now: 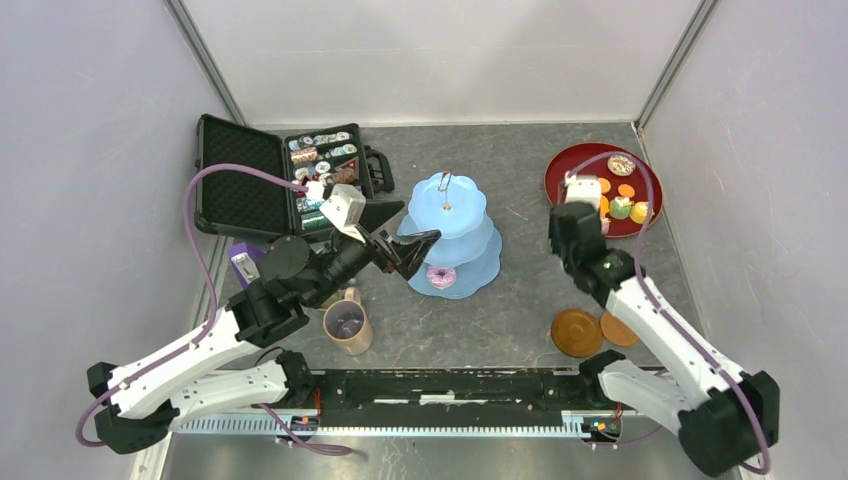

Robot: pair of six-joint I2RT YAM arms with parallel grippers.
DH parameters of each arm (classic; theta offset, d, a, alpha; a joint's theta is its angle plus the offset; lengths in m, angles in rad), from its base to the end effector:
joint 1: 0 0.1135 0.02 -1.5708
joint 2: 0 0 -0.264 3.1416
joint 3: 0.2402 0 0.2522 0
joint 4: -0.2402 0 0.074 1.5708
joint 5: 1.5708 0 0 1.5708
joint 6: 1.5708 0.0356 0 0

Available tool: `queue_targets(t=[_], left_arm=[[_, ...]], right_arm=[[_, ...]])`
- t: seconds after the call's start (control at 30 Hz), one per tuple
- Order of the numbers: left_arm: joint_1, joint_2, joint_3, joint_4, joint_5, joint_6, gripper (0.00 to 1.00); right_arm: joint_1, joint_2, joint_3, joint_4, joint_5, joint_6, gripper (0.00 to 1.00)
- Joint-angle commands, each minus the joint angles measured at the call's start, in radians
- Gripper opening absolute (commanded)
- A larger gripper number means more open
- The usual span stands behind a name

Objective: Serve the afternoon tea

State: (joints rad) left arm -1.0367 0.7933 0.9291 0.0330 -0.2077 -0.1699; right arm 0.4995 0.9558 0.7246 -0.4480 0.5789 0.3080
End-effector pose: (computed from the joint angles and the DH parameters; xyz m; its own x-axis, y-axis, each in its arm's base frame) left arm 0.0963 -0.1483 0.4125 -0.0406 -0.2563 -0.9657 0.7426 0.6389 -0.2008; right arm 0.1855 0.0790 0.2662 -0.5337 -0.0021 -0.8456 0.1412 0.9857 -0.0916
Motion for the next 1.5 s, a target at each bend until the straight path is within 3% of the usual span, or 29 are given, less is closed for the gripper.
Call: queue_targets(t=[0.0, 0.23, 0.4, 0.77, 1.47], left_arm=[[-0.012, -0.005, 0.002, 0.042, -0.006, 0.043, 1.0], [-0.014, 0.003, 0.001, 0.045, -0.002, 0.038, 1.0], [-0.014, 0.007, 0.0, 0.045, -0.003, 0.038, 1.0], [-0.015, 0.012, 0.002, 0.042, -0.005, 0.041, 1.0], [-0.015, 0.018, 0.001, 0.044, -0.011, 0.044, 1.0]], right_arm=[[-0.235, 0.119, 0.135, 0.147, -0.248, -0.112, 0.49], [-0.556, 0.326, 0.259, 0.253, -0.507, -0.079, 0.48], [-0.672, 0.46, 0.334, 0.267, -0.62, -0.051, 0.49], [-0.77, 0.635, 0.454, 0.269, -0.69, -0.023, 0.56], [-0.843, 0.796, 0.541, 0.306, -0.718, 0.034, 0.6]])
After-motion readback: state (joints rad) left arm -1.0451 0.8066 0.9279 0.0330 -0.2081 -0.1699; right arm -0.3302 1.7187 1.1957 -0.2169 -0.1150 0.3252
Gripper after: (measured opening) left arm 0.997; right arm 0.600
